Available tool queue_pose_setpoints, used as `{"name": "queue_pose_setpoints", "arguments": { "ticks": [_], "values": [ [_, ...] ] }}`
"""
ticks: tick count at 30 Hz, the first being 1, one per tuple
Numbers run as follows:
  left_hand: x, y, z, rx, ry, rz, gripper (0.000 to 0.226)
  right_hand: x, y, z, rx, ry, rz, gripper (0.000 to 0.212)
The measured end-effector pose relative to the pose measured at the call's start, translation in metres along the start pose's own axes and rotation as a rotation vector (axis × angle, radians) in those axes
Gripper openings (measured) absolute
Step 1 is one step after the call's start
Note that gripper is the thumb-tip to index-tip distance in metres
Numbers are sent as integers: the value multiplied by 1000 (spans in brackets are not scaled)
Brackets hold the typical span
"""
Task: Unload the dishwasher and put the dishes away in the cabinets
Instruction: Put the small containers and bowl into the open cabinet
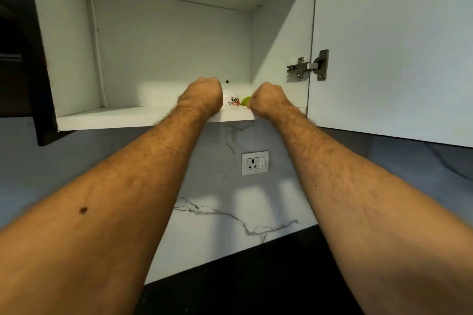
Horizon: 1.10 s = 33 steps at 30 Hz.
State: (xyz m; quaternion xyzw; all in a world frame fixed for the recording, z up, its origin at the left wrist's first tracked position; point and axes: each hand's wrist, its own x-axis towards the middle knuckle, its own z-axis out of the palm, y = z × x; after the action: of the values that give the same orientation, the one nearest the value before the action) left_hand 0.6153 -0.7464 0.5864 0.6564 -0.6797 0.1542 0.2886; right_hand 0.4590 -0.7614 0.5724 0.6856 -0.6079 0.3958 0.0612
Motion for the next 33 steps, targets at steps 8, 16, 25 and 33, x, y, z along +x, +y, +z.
{"name": "queue_pose_setpoints", "arguments": {
  "ticks": [8, 16, 25, 33],
  "values": [
    [-62, 35, -12, 19, 350, 159, 23, -63, 8, -35, 72, 97, -38, 24],
    [-128, 83, -11, -54, 210, 222, 25, -137, 43, -99, -124, 138, 86, 29],
    [-221, 142, -46, -164, 138, 322, 32, -250, 59, -167, -292, 103, 161, 8],
    [-328, 183, -75, -333, 65, 386, 36, -360, 83, -231, -362, 89, 280, 11]
  ]
}}
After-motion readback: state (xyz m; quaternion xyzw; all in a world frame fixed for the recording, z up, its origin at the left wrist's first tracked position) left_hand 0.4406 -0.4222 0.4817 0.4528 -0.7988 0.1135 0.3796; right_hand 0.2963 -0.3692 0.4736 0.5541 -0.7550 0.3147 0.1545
